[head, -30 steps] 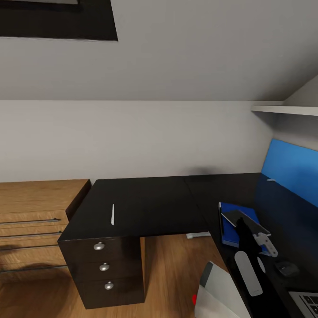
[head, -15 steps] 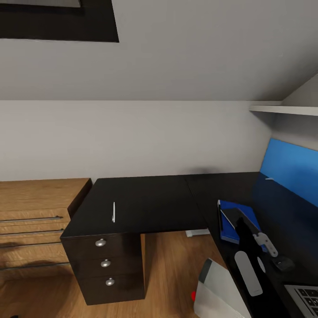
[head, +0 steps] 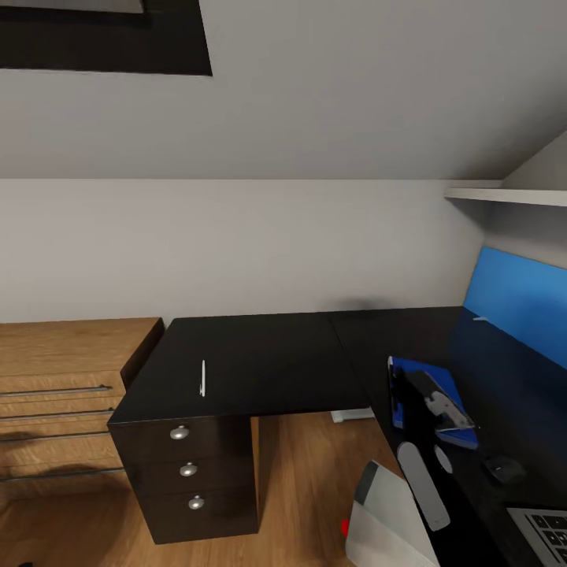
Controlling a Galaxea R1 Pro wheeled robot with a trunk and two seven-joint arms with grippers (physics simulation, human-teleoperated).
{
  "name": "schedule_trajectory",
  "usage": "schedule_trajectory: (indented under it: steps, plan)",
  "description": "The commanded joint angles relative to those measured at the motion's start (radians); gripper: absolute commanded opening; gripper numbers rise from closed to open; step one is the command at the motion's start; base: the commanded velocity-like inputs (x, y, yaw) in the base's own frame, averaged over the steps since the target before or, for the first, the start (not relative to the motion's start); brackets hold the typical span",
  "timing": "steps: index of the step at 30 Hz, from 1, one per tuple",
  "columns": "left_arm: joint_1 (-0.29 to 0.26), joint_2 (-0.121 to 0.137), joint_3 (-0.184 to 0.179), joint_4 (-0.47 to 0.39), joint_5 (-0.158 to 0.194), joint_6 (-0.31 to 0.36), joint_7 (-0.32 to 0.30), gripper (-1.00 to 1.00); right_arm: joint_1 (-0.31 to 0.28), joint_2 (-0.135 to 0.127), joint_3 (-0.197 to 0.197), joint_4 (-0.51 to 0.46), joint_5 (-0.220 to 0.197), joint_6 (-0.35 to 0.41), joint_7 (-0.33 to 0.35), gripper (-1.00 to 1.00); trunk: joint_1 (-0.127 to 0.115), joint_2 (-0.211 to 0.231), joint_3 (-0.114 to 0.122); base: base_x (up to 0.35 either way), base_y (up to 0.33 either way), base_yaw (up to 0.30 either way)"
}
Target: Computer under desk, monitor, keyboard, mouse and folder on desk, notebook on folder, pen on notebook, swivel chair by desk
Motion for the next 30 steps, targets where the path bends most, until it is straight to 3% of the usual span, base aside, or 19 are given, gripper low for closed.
schedule_trajectory:
  steps: [1, 3, 4, 8, 10, 11, 12, 13, 15, 16, 18, 21, 22, 27, 30]
  plan:
    - [0.000, 0.001, -0.006, -0.002, 0.007, 0.002, 0.008, 1.00, 0.001, 0.000, 0.013, -0.017, 0.006, -0.004, 0.002, 1.00, 0.000, -0.001, -0.001, 0.000, 0.000, 0.000]
    - [0.000, 0.001, -0.006, -0.002, 0.007, 0.002, 0.008, 1.00, 0.002, -0.001, 0.036, -0.035, 0.033, 0.006, 0.005, 1.00, 0.000, -0.001, -0.001, 0.000, 0.000, 0.000]
    - [0.000, 0.001, -0.006, -0.002, 0.007, 0.002, 0.008, 1.00, 0.004, -0.003, 0.076, -0.045, 0.060, 0.032, 0.011, 1.00, 0.000, -0.001, -0.001, 0.000, 0.000, 0.000]
    - [0.000, 0.000, -0.006, 0.000, 0.007, 0.002, 0.008, 1.00, 0.005, -0.004, 0.158, -0.052, 0.088, 0.123, 0.030, 1.00, 0.000, -0.001, -0.001, 0.000, 0.000, 0.000]
    - [0.000, 0.000, -0.006, 0.000, 0.007, 0.002, 0.008, 1.00, 0.005, -0.002, 0.172, -0.052, 0.090, 0.139, 0.033, 1.00, 0.000, -0.001, -0.001, 0.000, 0.000, 0.000]
    - [0.000, 0.000, -0.006, 0.000, 0.007, 0.002, 0.008, 1.00, 0.005, -0.002, 0.217, -0.052, 0.093, 0.157, 0.034, 1.00, 0.000, -0.001, -0.001, 0.000, 0.000, 0.000]
    - [0.000, 0.000, -0.006, 0.000, 0.007, 0.002, 0.008, 1.00, 0.005, -0.003, 0.236, -0.053, 0.094, 0.162, 0.034, 1.00, 0.000, -0.001, -0.001, 0.000, 0.000, 0.000]
    - [0.000, -0.001, -0.006, 0.000, 0.007, 0.002, 0.008, 1.00, 0.005, -0.004, 0.305, -0.054, 0.098, 0.183, 0.031, 1.00, 0.000, -0.001, -0.001, 0.000, 0.000, 0.000]
    - [0.000, -0.001, -0.006, 0.000, 0.007, 0.002, 0.008, 1.00, 0.005, -0.004, 0.378, -0.054, 0.116, 0.258, 0.028, 1.00, 0.000, -0.001, -0.001, 0.000, 0.000, 0.000]
    - [0.000, -0.001, -0.006, 0.000, 0.007, 0.002, 0.008, 1.00, 0.004, -0.004, 0.390, -0.054, 0.126, 0.290, 0.027, 1.00, 0.000, -0.001, -0.001, 0.000, 0.000, 0.000]
    - [0.000, 0.000, -0.006, 0.000, 0.007, 0.002, 0.008, 1.00, 0.003, 0.005, 0.422, -0.058, 0.184, 0.478, 0.028, 1.00, 0.000, -0.001, -0.001, 0.000, 0.000, 0.000]
    - [0.000, 0.001, -0.006, 0.000, 0.007, 0.002, 0.008, 1.00, 0.003, 0.013, 0.420, -0.064, 0.197, 0.547, 0.028, 1.00, 0.000, -0.001, -0.001, 0.000, 0.000, 0.000]
    - [0.000, 0.001, -0.006, 0.000, 0.007, 0.002, 0.008, 1.00, 0.004, 0.017, 0.398, -0.089, 0.191, 0.572, 0.028, 1.00, 0.000, -0.001, -0.001, 0.000, 0.000, 0.000]
    - [0.000, 0.001, -0.006, 0.000, 0.007, 0.002, 0.008, 1.00, 0.020, 0.016, 0.356, -0.197, 0.112, 0.614, 0.028, 1.00, 0.000, -0.001, -0.001, 0.000, 0.000, 0.000]
    - [0.000, 0.001, -0.005, 0.000, 0.007, 0.002, 0.008, 1.00, 0.031, 0.016, 0.351, -0.218, 0.093, 0.619, 0.028, 1.00, 0.000, -0.001, -0.001, 0.000, 0.000, 0.000]
